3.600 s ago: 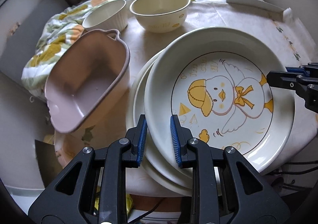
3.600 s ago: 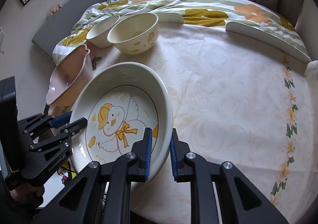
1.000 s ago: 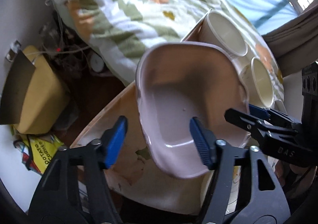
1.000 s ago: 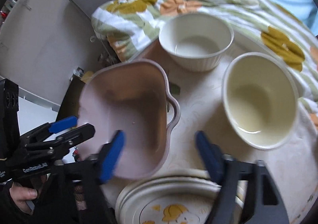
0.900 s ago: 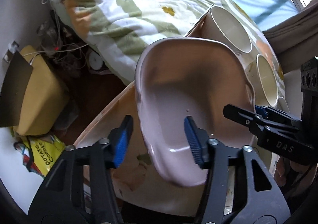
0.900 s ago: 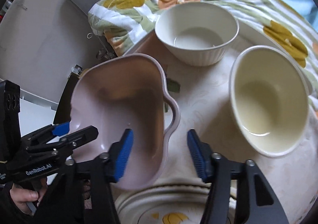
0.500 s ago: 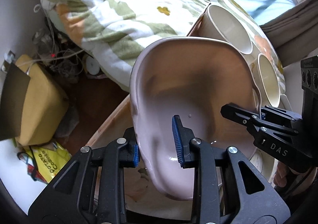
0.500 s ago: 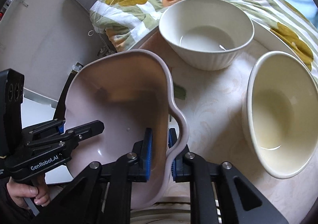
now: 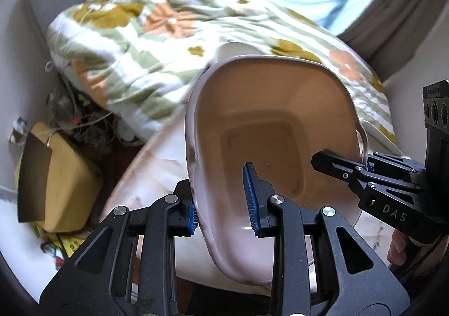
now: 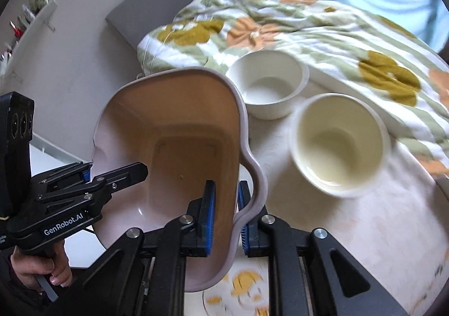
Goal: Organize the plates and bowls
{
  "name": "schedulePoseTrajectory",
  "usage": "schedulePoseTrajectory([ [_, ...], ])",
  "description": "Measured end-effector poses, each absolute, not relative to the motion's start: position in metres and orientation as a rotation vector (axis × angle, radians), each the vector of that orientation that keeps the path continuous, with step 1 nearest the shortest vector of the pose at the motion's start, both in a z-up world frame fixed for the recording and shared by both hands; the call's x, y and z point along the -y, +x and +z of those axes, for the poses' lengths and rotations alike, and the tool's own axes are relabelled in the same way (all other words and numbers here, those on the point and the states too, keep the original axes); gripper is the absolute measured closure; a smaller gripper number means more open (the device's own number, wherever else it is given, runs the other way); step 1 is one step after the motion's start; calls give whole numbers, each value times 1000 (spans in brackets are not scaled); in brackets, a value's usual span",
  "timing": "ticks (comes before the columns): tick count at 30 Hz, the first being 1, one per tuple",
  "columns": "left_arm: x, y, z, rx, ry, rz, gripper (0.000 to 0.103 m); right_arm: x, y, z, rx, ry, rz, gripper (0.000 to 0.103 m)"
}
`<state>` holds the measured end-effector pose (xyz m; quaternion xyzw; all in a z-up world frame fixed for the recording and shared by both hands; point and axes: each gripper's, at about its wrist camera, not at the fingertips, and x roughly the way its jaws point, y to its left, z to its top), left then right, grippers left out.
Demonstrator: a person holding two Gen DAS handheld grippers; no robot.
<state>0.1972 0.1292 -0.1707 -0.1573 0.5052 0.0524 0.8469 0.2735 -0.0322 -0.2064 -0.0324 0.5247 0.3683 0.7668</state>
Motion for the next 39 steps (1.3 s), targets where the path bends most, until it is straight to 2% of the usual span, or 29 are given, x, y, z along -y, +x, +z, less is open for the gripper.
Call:
schedulePoseTrajectory([
  [9, 18, 187, -139, -1057, -211, -104, 78, 179, 226, -171, -1084, 45, 583, 89],
  [19, 176, 176, -166, -1148, -139, -362, 78, 329, 173, -184, -1088, 182, 329, 89],
  [27, 230, 182, -213, -1240, -78, -440, 78, 386, 160, -230, -1161, 257, 210, 89],
  [39, 248, 191, -258, -1281, 13, -436, 78, 399, 157, -283, -1192, 340, 168, 89],
])
